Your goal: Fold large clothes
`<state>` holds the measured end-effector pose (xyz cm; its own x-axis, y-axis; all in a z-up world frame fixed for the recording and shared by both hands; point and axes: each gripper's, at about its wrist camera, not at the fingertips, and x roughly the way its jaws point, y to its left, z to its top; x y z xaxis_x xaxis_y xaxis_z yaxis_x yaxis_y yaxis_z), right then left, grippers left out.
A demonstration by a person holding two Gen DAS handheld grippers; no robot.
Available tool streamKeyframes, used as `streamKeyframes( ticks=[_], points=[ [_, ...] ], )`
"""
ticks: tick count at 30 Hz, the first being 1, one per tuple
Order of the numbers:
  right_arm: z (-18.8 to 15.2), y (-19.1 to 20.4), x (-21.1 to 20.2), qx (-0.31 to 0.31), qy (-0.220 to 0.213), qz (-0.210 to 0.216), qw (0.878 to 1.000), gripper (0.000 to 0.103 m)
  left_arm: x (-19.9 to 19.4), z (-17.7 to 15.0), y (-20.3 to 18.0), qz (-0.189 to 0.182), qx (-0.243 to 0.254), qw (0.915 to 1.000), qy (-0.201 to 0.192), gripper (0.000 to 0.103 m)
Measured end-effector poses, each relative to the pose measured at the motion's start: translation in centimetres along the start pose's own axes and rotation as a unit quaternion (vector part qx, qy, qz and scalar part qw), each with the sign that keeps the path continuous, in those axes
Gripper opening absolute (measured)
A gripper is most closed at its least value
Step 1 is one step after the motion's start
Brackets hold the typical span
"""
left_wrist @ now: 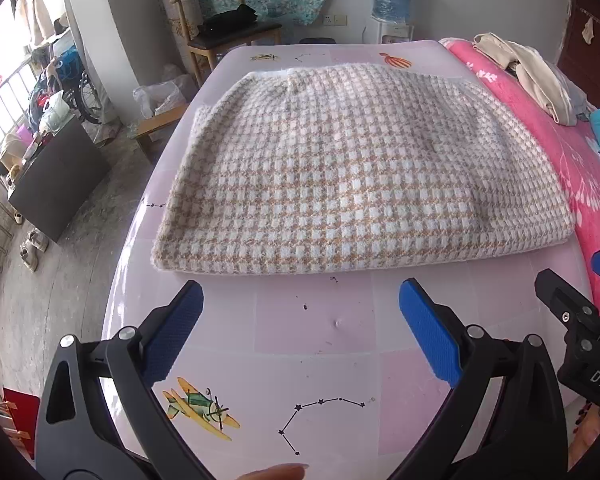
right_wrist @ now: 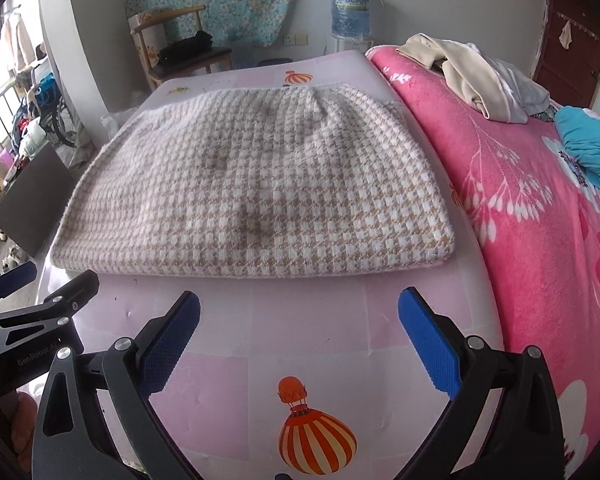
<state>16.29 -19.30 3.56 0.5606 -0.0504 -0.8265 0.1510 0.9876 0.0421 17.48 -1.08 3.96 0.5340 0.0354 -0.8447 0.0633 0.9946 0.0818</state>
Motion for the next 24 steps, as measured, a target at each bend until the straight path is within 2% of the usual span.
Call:
streamKeyframes(
  ticks=[24],
  points=[
    [0.15,0.39,-0.40,-0.008,0.000,-0.013,1.000,0.097,0.20,-0.18,-0.10,-0.011,0.000,0.9999,0.008,0.095]
  ],
)
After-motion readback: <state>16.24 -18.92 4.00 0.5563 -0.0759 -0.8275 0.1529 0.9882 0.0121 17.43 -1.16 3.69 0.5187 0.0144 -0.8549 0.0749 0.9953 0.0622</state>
